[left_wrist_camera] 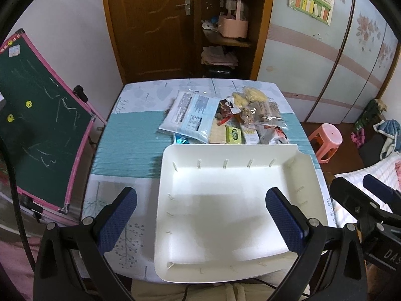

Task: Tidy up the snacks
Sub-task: 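Reach the left tool to the white printed bag while the right tool reaches the apple-print bag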

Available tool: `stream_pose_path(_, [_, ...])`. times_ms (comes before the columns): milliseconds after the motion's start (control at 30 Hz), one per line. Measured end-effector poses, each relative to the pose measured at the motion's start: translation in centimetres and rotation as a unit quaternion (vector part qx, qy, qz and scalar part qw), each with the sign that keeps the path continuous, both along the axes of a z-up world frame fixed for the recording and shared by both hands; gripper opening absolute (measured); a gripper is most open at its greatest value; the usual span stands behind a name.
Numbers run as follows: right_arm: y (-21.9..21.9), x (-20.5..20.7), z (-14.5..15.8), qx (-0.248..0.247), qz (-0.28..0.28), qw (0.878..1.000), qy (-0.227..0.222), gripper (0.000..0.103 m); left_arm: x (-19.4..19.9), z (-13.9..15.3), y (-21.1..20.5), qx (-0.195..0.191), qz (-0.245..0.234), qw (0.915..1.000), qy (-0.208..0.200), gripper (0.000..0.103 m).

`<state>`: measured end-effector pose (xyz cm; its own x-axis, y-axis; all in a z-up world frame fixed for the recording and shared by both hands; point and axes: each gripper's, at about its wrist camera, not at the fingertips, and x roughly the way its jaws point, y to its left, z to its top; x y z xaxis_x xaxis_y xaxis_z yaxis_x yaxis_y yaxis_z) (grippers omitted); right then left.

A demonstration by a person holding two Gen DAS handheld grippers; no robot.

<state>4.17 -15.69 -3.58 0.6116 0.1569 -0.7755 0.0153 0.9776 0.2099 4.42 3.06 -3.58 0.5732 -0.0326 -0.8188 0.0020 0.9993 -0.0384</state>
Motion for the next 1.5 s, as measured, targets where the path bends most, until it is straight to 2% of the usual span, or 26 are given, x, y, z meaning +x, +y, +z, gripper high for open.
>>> stream_pose_path(267, [0.2,0.7,0.2,-0.022,0.003,1.000,-0.006,0.098,0.8,0.5,0.2,-0.009,-0.003,0.9999,-0.008,0.102])
stream_pose_path(433, [0.2,1.6,1.2,-0.045,0.011,0.999,-0.020,0.098,2.4,1.9,0.7,-0.017,-0.021,0.9996,-0.008,0.102])
stream_pose_path(600, [-0.5,3.7,3.0,-0.074,0.010,0.997,-0.037,0.098,5.2,4.7,1.3,0.020,-0.041,0.9986,-0.027,0.102])
stream_pose_path(700, [-1.4,5.5,4.5,-0.079,0.008,0.996,-0.048,0.098,8.0,6.9,2.4,0.055,-0.036,0.9968,-0.045,0.102])
stream_pose_path(767, [-2.1,7.1,5.4,-0.084,0.004,0.995,-0.055,0.098,9.9,8.1,3.3,0.065,-0.029,0.9960,-0.053,0.102])
stream_pose_path(933, [-3.4,11.4,6.0,-0.101,0.004,0.994,-0.049,0.098,15.5,8.8,5.3,0.082,-0.011,0.9958,-0.038,0.102])
stream_pose_path(1033, [-3.9,14.5,4.5,-0.091,0.018,0.996,-0.012,0.098,20.1,6.5,6.1,0.068,-0.023,0.9974,0.009,0.102])
stream_pose_path(1100, [-4.1,16.8,2.3,-0.078,0.027,0.996,0.028,0.098,22.1,4.6,6.0,0.053,-0.039,0.9971,0.038,0.102])
stream_pose_path(1167, [-4.2,18.5,-0.1,-0.068,0.035,0.995,0.062,0.098,24.6,1.4,5.7,0.049,-0.049,0.9949,0.074,0.102])
stream_pose_path(1367, [-3.9,22.8,-8.3,-0.049,0.034,0.986,0.158,0.098,28.3,-7.4,5.0,0.040,-0.070,0.9853,0.150,0.102])
stream_pose_path(1433, [-4.0,24.0,-10.9,-0.035,0.026,0.981,0.189,0.098,29.3,-9.6,5.2,0.035,-0.068,0.9826,0.169,0.102])
stream_pose_path(1500, [-4.3,24.7,-13.0,-0.022,0.021,0.976,0.214,0.098,30.4,-11.8,5.2,0.009,-0.064,0.9796,0.191,0.102])
